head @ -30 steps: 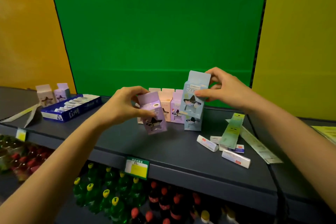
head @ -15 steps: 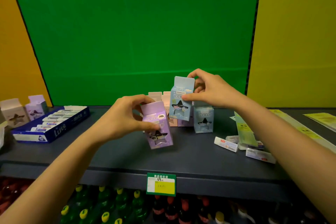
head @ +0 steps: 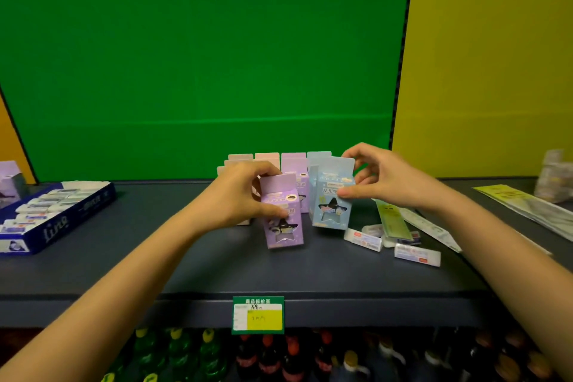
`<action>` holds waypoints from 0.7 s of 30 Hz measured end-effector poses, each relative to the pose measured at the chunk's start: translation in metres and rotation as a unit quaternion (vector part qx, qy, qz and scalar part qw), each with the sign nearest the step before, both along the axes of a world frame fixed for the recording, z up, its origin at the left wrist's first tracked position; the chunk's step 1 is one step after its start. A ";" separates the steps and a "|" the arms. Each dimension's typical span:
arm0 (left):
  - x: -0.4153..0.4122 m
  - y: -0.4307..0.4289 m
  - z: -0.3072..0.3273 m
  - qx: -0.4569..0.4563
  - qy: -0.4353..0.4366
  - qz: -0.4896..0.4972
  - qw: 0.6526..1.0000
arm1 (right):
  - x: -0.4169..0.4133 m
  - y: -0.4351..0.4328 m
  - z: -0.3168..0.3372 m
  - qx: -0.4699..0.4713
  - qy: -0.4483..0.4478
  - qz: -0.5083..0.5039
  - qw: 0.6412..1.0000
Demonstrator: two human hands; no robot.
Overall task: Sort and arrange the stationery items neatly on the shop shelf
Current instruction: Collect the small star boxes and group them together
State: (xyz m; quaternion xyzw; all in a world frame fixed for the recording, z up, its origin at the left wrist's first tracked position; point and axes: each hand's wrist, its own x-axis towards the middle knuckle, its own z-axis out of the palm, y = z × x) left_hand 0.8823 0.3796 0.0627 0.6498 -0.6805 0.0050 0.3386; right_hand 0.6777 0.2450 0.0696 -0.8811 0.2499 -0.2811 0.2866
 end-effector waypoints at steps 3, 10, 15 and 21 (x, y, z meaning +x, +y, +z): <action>0.000 -0.007 -0.004 0.006 -0.012 0.008 1.000 | -0.001 -0.001 -0.005 0.004 0.002 0.003 1.000; -0.001 -0.018 -0.012 0.028 -0.006 0.023 0.999 | 0.004 -0.005 -0.013 -0.003 0.014 0.017 1.000; 0.004 -0.030 -0.011 0.016 0.009 0.030 0.999 | 0.003 -0.008 -0.020 -0.041 0.053 0.006 0.998; 0.003 -0.046 -0.013 0.009 -0.019 0.042 0.999 | 0.003 -0.011 -0.022 -0.041 0.033 0.005 0.999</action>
